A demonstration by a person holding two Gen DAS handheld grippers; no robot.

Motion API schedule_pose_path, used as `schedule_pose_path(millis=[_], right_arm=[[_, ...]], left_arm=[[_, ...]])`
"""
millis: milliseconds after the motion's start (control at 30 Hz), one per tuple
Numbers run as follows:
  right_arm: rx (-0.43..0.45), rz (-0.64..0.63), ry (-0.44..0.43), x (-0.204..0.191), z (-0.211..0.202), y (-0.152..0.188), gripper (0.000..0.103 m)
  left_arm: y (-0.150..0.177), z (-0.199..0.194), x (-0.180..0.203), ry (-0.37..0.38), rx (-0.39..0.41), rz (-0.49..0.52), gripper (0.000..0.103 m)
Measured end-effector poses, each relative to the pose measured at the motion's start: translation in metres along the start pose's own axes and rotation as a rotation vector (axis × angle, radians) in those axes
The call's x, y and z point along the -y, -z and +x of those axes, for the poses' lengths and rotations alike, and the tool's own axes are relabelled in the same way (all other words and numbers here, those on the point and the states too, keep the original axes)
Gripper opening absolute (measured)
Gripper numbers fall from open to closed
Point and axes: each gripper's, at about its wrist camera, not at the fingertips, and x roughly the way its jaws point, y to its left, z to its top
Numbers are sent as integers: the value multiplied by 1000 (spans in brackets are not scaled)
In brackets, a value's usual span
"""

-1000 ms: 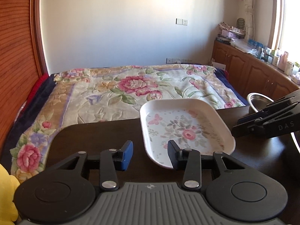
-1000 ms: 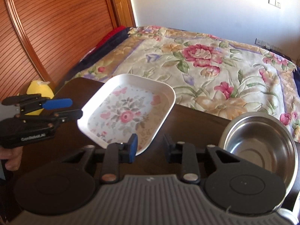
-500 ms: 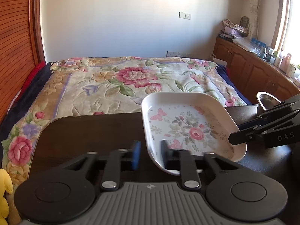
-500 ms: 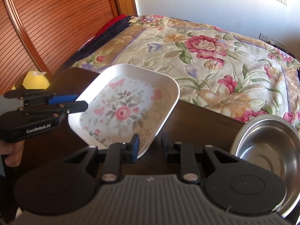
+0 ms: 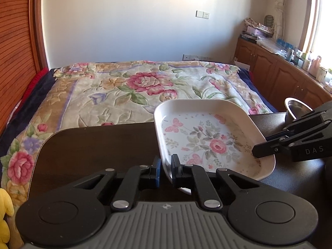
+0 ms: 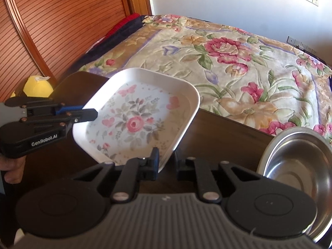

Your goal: Organize plates and bowls

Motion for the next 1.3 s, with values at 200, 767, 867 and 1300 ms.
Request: schedule_pose_path(millis=[200, 767, 867, 1300], right_arm=[[0, 6, -5, 1, -1, 2, 16], [65, -11, -38, -19, -36, 21, 15], [81, -20, -37, -25, -46, 24, 15], [157, -53, -43, -48, -89, 42, 15]], left_arm=[[0, 0, -1, 2, -7, -5, 11], [15, -54, 2, 2, 2, -21, 12], [17, -68, 5, -6, 17, -15, 12], [28, -129, 17, -30, 97, -6, 12]])
